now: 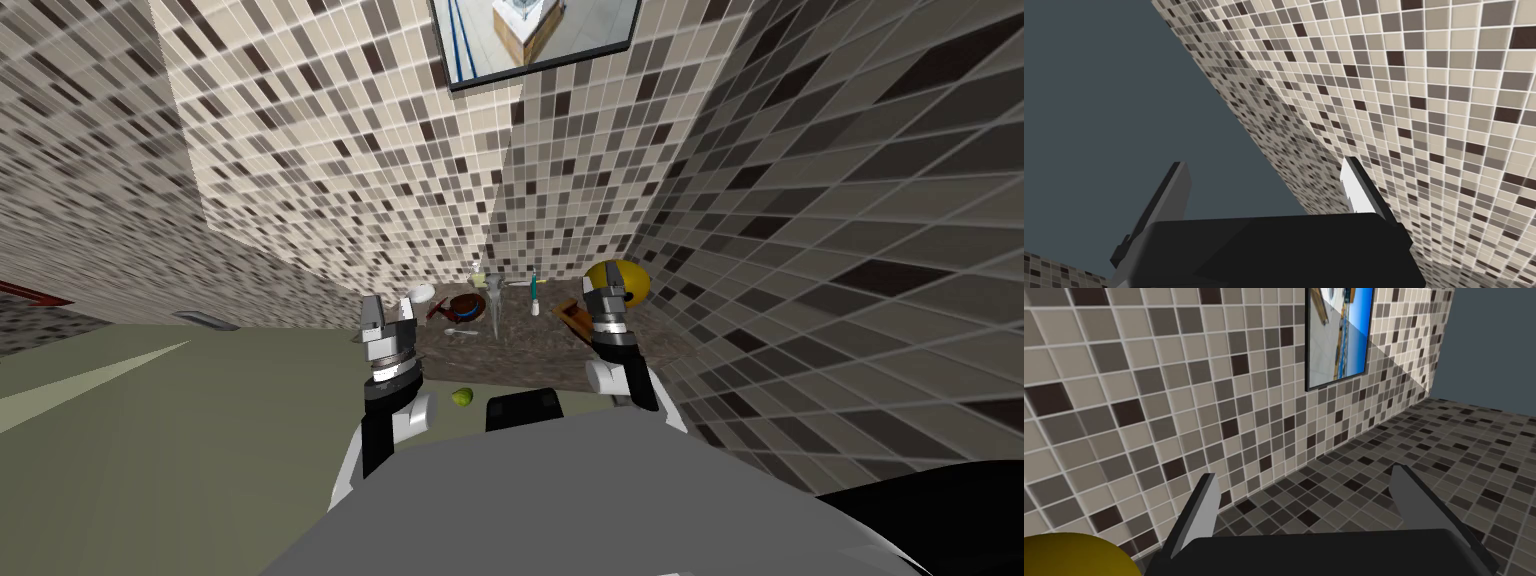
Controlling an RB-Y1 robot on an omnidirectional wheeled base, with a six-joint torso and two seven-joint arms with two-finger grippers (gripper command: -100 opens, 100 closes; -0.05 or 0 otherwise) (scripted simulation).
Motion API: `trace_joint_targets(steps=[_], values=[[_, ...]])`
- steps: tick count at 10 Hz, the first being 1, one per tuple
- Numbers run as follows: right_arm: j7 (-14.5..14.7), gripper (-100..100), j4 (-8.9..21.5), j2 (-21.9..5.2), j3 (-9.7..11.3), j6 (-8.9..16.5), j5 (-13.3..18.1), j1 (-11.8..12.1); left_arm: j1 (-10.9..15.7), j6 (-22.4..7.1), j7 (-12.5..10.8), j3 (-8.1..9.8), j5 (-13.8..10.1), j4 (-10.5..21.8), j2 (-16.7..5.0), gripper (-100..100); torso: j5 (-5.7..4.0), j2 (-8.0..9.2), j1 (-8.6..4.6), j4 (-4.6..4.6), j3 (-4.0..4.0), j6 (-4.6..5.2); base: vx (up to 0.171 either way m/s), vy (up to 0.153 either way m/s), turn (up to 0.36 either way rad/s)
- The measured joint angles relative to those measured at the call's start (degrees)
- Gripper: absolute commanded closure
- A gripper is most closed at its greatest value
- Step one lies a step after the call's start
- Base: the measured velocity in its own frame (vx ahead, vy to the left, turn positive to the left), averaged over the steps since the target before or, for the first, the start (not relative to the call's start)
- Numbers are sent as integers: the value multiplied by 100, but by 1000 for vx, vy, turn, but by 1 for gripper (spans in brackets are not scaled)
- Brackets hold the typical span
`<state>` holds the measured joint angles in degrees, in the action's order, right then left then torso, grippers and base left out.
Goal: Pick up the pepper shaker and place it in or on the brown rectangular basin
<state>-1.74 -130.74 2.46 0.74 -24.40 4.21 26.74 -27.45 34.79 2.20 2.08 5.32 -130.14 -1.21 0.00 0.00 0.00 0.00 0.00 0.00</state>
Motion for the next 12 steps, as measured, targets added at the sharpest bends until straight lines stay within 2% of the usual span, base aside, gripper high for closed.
trace_joint_targets(steps=[3, 6, 10, 12], values=[[71, -100, 120, -388, -16, 79, 80, -44, 1, 0, 0, -1, 0, 0, 1, 0, 7, 31, 32, 7, 18, -1, -91, 88, -8], [225, -100, 426, -772, -46, 128, 236, -73, 1, 0, 0, -1, 0, 0, 1, 0, 10, 37, 47, 8, 21, -1, -99, 135, 0], [509, -100, 900, -1154, -179, 457, 528, -295, 1, 0, 0, -2, 0, 0, 2, 0, 15, 38, 66, 9, 22, -1, -108, 170, 5], [725, -100, 1152, -1213, -203, 605, 743, -337, 1, 0, 0, -2, 0, 0, 2, 0, 15, 45, 66, 10, 26, 0, -112, 169, 13]])
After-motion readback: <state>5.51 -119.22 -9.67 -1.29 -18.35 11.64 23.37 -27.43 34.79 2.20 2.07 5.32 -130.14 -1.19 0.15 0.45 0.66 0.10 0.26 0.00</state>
